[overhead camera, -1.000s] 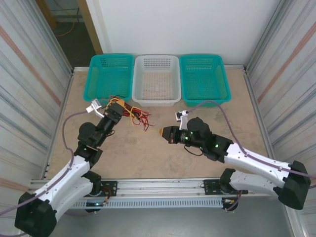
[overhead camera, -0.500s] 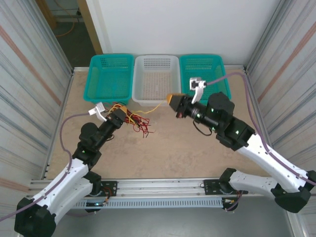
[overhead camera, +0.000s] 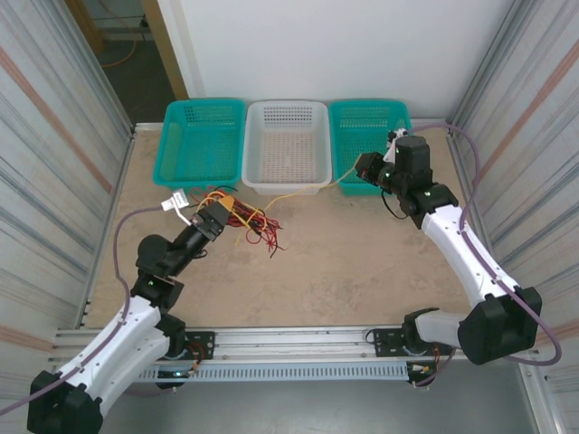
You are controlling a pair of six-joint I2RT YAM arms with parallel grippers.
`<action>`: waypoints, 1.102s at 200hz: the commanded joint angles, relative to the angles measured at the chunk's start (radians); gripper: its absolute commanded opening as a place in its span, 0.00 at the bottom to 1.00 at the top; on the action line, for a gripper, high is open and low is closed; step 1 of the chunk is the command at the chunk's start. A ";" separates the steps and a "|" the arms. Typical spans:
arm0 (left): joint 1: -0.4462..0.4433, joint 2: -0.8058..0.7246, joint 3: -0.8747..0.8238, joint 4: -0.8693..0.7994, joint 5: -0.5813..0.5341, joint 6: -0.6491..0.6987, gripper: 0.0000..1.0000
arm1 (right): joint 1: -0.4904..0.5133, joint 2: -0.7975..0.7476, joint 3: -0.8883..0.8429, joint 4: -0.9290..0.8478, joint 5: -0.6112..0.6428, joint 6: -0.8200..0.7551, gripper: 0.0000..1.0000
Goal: Untangle the cables
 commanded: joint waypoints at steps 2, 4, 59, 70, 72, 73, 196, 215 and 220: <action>0.019 0.025 -0.037 0.268 -0.010 -0.148 0.00 | -0.027 -0.020 -0.041 -0.010 0.041 0.007 0.00; 0.020 0.032 -0.038 0.287 -0.012 -0.159 0.00 | -0.027 -0.020 -0.048 -0.012 0.039 0.009 0.00; 0.029 0.205 0.040 0.585 -0.084 -0.341 0.00 | 0.198 -0.036 -0.298 0.060 0.103 0.079 0.00; 0.030 0.236 0.068 0.627 -0.110 -0.354 0.00 | 0.270 -0.033 -0.342 0.094 0.132 0.116 0.00; 0.030 0.242 0.073 0.633 -0.115 -0.355 0.00 | 0.284 -0.033 -0.349 0.100 0.139 0.124 0.00; 0.030 0.244 0.076 0.637 -0.118 -0.356 0.00 | 0.291 -0.033 -0.353 0.103 0.142 0.129 0.00; 0.138 0.475 0.050 0.610 -0.144 -0.121 0.00 | 1.003 -0.311 -0.107 0.046 0.531 -0.097 0.00; 0.138 0.453 -0.031 0.596 -0.151 -0.104 0.00 | 0.991 -0.361 0.007 0.023 0.571 -0.228 0.00; 0.138 0.439 -0.050 0.578 -0.151 -0.098 0.00 | 0.979 -0.369 0.037 0.020 0.574 -0.253 0.00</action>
